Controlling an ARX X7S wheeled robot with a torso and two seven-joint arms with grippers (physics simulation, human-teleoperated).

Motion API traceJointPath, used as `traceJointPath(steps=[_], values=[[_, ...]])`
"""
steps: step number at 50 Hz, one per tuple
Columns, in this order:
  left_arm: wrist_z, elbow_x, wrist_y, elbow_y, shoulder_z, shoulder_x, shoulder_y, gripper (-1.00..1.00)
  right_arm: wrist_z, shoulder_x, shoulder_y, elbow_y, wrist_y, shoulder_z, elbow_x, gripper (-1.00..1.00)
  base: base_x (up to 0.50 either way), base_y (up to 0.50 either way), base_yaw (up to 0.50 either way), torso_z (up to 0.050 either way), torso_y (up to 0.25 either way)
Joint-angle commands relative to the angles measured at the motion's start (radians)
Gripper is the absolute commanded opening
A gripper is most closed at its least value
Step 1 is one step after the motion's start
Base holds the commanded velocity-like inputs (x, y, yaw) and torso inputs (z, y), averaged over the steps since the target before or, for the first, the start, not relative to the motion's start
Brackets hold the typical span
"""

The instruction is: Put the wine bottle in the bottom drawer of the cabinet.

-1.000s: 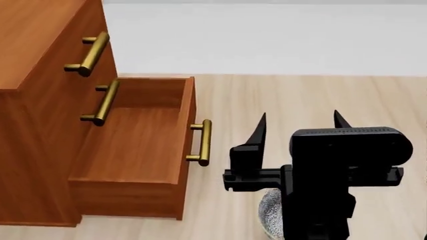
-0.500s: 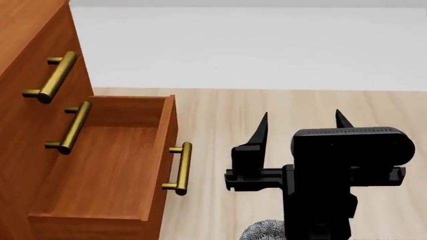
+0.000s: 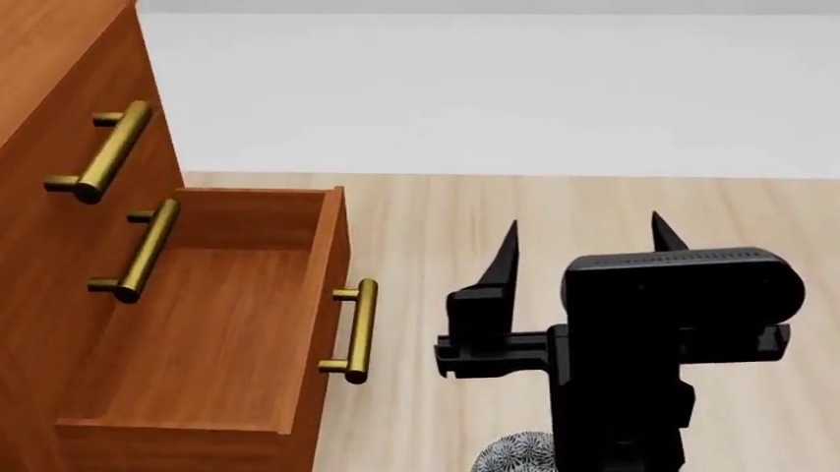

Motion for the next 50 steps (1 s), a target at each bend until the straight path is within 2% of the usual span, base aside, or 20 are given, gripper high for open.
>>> traceJointPath(steps=[1, 10, 14, 20, 30, 32, 39, 44, 50], values=[[0.006, -0.001, -0.002, 0.004, 0.001, -0.001, -0.002, 1.00, 0.000, 0.010, 0.005, -0.008, -0.004, -0.013, 0.001, 1.00, 0.44, 0.00, 0.00, 0.000, 0.000], [0.011, -0.003, 0.002, 0.005, 0.001, 0.001, -0.001, 1.00, 0.006, 0.013, 0.004, -0.025, 0.004, -0.016, 0.004, 1.00, 0.49, 0.00, 0.00, 0.000, 0.000], [0.010, -0.002, 0.009, 0.001, 0.002, 0.001, 0.001, 1.00, 0.014, 0.000, 0.027, -0.053, 0.063, 0.020, 0.034, 1.00, 0.25, 0.00, 0.00, 0.000, 0.000], [0.013, -0.004, 0.008, 0.004, -0.002, 0.003, -0.002, 1.00, 0.015, -0.013, 0.112, -0.117, 0.222, 0.071, 0.094, 1.00, 0.00, 0.00, 0.00, 0.000, 0.000], [0.013, 0.001, 0.010, 0.005, 0.004, 0.001, 0.001, 1.00, 0.013, -0.070, 0.288, -0.203, 0.593, 0.229, 0.212, 1.00, 0.00, 0.00, 0.00, 0.000, 0.000], [0.014, 0.001, 0.007, 0.005, 0.006, -0.001, -0.002, 1.00, 0.067, -0.056, 0.301, -0.199, 0.614, 0.262, 0.303, 1.00, 0.00, 0.00, 0.00, 0.000, 0.000], [0.013, -0.001, 0.022, -0.002, 0.003, 0.005, 0.002, 1.00, 0.466, 0.057, 0.328, -0.136, 0.611, 0.388, 0.838, 1.00, 0.00, 0.00, 0.00, 0.000, 0.000], [0.017, -0.002, 0.021, 0.001, -0.001, 0.006, 0.003, 1.00, 0.562, 0.105, 0.298, -0.139, 0.599, 0.429, 0.970, 1.00, 0.00, 0.00, 0.00, 0.000, 0.000], [0.019, 0.001, 0.011, 0.006, 0.003, 0.003, 0.000, 1.00, 0.597, 0.148, 0.252, -0.151, 0.570, 0.468, 1.021, 1.00, 0.00, 0.00, 0.00, 0.000, 0.000]])
